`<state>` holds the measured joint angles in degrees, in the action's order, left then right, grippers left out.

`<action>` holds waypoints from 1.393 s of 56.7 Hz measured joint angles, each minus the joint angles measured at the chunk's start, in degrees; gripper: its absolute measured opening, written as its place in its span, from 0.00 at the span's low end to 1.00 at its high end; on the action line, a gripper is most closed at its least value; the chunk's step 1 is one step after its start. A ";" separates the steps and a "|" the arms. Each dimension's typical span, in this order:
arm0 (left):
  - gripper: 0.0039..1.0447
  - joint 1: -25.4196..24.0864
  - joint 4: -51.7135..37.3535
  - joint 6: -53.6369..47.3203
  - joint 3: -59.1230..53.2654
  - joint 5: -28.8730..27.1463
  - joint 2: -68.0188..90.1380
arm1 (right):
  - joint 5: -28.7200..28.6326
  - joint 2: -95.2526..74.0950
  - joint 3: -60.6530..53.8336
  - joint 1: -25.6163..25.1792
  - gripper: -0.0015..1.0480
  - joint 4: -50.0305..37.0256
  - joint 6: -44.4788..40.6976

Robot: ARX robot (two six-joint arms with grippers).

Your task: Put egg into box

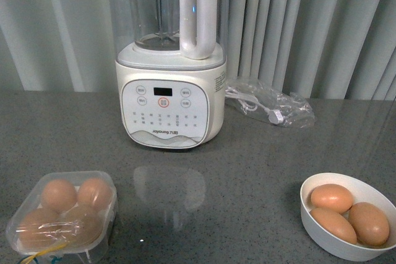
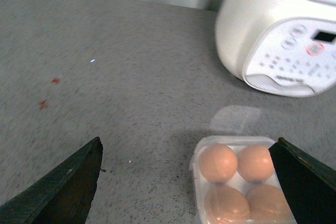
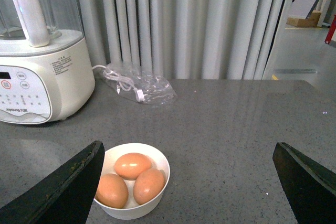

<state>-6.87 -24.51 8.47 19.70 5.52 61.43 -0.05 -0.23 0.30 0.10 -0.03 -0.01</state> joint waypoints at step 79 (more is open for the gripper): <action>0.03 6.78 1.31 -8.07 -18.10 -5.55 -38.34 | -0.02 0.00 0.00 0.00 0.93 0.00 0.00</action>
<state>-0.10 -23.20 0.40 1.61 -0.03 23.09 -0.08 -0.23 0.30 0.10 -0.03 -0.01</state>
